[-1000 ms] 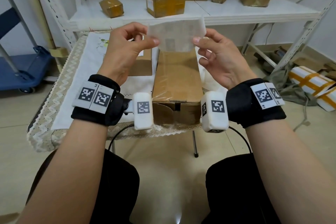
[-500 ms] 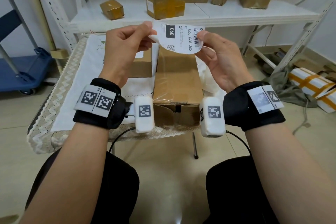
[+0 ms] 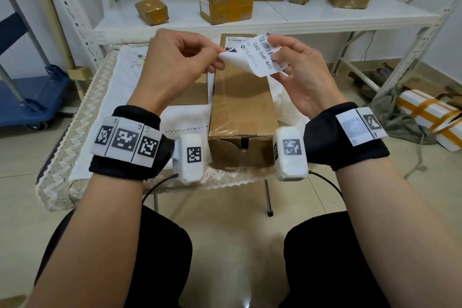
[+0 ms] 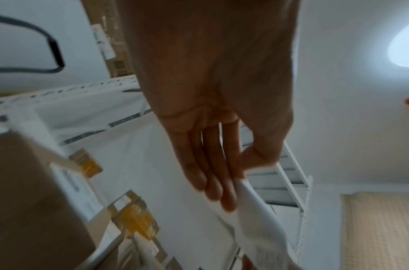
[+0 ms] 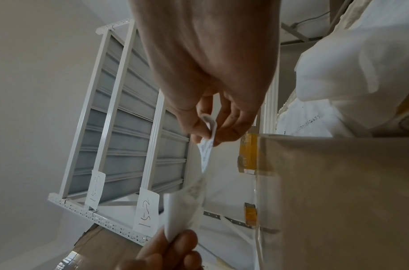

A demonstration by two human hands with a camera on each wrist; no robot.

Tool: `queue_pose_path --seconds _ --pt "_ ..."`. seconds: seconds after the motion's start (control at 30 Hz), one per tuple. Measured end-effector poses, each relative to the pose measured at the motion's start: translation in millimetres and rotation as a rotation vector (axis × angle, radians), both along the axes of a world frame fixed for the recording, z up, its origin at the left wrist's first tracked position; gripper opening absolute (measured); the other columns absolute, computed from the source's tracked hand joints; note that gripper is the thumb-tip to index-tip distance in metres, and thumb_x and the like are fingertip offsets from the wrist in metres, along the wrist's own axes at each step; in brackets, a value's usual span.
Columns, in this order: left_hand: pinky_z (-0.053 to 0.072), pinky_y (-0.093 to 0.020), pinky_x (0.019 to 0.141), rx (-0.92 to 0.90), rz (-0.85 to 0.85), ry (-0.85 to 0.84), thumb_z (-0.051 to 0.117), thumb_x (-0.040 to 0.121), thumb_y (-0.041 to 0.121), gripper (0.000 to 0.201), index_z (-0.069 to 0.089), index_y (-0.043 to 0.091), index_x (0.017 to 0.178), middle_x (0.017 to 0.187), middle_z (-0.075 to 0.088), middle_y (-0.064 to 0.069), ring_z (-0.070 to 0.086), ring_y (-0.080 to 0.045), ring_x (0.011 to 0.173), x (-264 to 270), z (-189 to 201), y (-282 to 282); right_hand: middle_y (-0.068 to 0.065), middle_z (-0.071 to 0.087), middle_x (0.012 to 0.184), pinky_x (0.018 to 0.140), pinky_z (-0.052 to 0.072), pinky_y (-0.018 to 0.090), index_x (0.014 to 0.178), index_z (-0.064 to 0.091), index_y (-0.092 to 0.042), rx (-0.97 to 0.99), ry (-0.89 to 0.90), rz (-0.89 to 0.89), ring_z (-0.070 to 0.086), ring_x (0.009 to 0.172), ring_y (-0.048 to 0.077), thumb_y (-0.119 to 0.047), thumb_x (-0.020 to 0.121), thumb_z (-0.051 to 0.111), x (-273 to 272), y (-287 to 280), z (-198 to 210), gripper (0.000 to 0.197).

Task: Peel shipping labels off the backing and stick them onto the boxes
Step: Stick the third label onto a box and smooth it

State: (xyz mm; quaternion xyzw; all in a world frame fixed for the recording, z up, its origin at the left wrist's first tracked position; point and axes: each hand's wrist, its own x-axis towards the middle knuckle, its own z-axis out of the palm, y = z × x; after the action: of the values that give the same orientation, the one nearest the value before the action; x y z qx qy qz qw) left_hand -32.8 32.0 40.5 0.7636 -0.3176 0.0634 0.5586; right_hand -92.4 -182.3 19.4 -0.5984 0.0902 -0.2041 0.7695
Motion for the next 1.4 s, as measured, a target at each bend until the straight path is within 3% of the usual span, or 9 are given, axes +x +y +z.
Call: queue_pose_path --seconds 0.07,0.2,0.33,0.4,0.47,0.63,0.8,0.97,1.4 --pt "0.060 -0.026 0.085 0.165 -0.007 -0.052 0.077 0.083 0.014 0.018 0.081 0.018 0.100 0.089 0.079 0.003 0.074 -0.010 0.086 -4.6 6.1 2.9 0.010 0.072 0.122 0.080 0.057 0.027 0.107 0.072 -0.008 -0.035 0.007 0.017 0.071 0.096 0.017 0.012 0.093 0.052 5.8 -0.9 0.7 0.031" --pt "0.048 -0.008 0.063 0.345 0.008 -0.136 0.085 0.080 0.019 0.018 0.082 0.021 0.098 0.082 0.074 0.010 0.066 0.004 0.070 -12.0 10.9 0.6 0.015 0.070 0.125 0.095 0.057 0.036 0.108 0.072 -0.009 -0.065 0.019 0.068 0.074 0.101 0.021 0.016 0.091 0.054 14.7 -4.0 -1.0 0.035" --pt "0.041 -0.026 0.064 0.399 0.035 -0.244 0.086 0.078 0.033 0.014 0.082 0.027 0.091 0.074 0.054 0.014 0.047 -0.004 0.065 -11.2 9.2 -4.3 0.023 0.070 0.120 0.088 0.060 0.035 0.116 0.064 -0.009 -0.026 0.011 0.081 0.074 0.106 0.031 0.018 0.089 0.058 18.6 -8.0 -2.5 0.039" --pt "0.040 -0.021 0.064 0.417 0.012 -0.272 0.086 0.078 0.034 0.012 0.080 0.031 0.088 0.078 0.050 0.012 0.046 -0.006 0.071 -14.0 8.4 -6.7 0.022 0.071 0.116 0.081 0.059 0.029 0.108 0.062 -0.008 -0.011 0.009 0.066 0.076 0.099 0.028 0.017 0.089 0.061 18.0 -9.9 -2.3 0.031" --pt "0.035 -0.009 0.062 0.432 -0.023 -0.293 0.086 0.078 0.030 0.012 0.077 0.033 0.086 0.087 0.056 0.011 0.052 -0.009 0.081 -17.9 8.6 -8.2 0.017 0.076 0.104 0.082 0.060 0.030 0.099 0.062 -0.006 -0.032 0.023 0.066 0.077 0.092 0.027 0.014 0.090 0.064 16.5 -13.4 -0.7 0.022" --pt "0.036 -0.004 0.069 0.438 -0.108 -0.329 0.084 0.077 0.020 0.010 0.078 0.027 0.082 0.095 0.075 0.000 0.063 -0.014 0.095 -22.1 7.1 -11.0 0.006 0.078 0.082 0.074 0.059 0.026 0.090 0.067 -0.007 -0.154 0.117 0.083 0.075 0.074 0.016 0.004 0.092 0.069 22.7 -23.4 1.6 0.012" --pt "0.051 -0.041 0.095 0.462 -0.123 -0.306 0.078 0.073 0.032 0.005 0.080 0.028 0.077 0.087 0.078 0.008 0.068 -0.017 0.095 -19.8 0.0 -14.4 -0.010 0.075 0.074 0.063 0.041 0.019 0.086 0.072 -0.021 -0.365 0.200 0.091 0.064 0.061 0.001 -0.010 0.090 0.076 39.1 -24.5 -5.5 0.012" --pt "0.047 -0.048 0.103 0.566 -0.106 -0.269 0.082 0.075 0.034 0.019 0.068 0.042 0.065 0.097 0.073 0.026 0.062 -0.023 0.115 -15.8 -2.9 -18.2 -0.009 0.074 0.077 0.064 0.041 0.020 0.085 0.073 -0.022 -0.338 0.195 0.091 0.062 0.064 0.005 -0.010 0.087 0.078 45.3 -28.1 -13.5 0.012" --pt "0.043 -0.019 0.093 0.637 -0.101 -0.172 0.080 0.076 0.015 0.019 0.069 0.028 0.068 0.105 0.076 0.010 0.065 -0.004 0.109 -17.3 3.5 -17.4 -0.006 0.074 0.078 0.063 0.045 0.019 0.083 0.074 -0.015 -0.376 0.192 0.079 0.059 0.064 0.006 -0.005 0.086 0.077 48.4 -23.9 -22.7 0.012"
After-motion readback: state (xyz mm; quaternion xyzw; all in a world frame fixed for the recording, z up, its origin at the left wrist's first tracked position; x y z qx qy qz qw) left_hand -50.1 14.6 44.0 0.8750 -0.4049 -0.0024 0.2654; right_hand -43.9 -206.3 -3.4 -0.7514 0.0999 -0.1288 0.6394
